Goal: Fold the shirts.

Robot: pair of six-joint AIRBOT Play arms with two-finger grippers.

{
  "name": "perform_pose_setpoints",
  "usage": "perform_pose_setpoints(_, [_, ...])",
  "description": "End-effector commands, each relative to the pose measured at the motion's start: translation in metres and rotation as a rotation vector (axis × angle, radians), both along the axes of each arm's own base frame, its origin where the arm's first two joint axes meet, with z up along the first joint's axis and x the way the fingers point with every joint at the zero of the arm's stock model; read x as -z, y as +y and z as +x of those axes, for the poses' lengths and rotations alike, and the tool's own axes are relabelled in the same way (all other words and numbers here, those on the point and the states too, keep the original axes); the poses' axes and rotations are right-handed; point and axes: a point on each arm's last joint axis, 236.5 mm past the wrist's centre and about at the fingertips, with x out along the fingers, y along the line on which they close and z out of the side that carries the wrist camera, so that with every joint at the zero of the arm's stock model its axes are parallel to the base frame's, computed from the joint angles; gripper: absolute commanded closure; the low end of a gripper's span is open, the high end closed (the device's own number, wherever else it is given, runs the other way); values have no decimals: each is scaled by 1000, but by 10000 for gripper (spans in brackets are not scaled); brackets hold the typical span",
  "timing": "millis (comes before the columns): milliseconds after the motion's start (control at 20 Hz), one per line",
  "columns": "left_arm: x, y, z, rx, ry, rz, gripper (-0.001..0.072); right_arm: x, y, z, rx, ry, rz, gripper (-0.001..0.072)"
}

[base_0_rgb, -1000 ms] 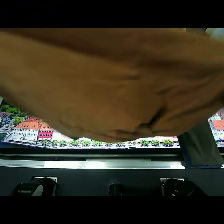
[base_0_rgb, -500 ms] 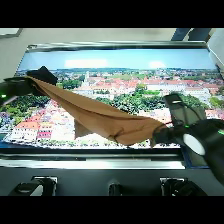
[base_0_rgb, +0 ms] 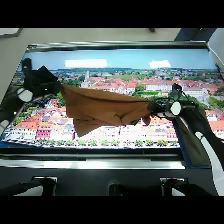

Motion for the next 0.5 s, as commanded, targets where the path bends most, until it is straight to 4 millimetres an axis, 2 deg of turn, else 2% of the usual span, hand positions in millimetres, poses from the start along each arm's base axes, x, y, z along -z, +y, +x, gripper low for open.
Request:
perform_pose_setpoints(0, [66, -43, -6, 65, 160, -43, 670, 14, 9, 31, 154, -37, 193, 528])
perform_pose_setpoints(50, [68, -50, -8, 81, 169, -41, 602, 13, 8, 31, 147, -41, 183, 331])
perform_pose_setpoints(100, [65, -53, -10, 90, 170, -42, 366, 7, 2, 32, 126, -54, 162, 174])
perform_pose_setpoints(150, [60, -51, -14, 101, 187, -38, 83, -3, -7, 33, 95, -65, 138, 150])
perform_pose_setpoints(200, [52, -42, -20, 113, 219, -18, -13, -16, -21, 32, 67, -67, 113, 148])
perform_pose_setpoints(300, [47, -11, -42, 115, 339, 8, -13, -40, -61, 25, 24, -43, 63, 146])
perform_pose_setpoints(350, [51, 2, -61, 111, 426, -5, -11, -46, -83, 15, 10, -6, 47, 146])
perform_pose_setpoints(400, [61, 14, -87, 113, 545, -22, -5, -46, -101, 4, 21, 34, 54, 146])
perform_pose_setpoints(450, [72, 20, -114, 121, 658, -42, 82, -42, -114, -11, 36, 86, 76, 146])
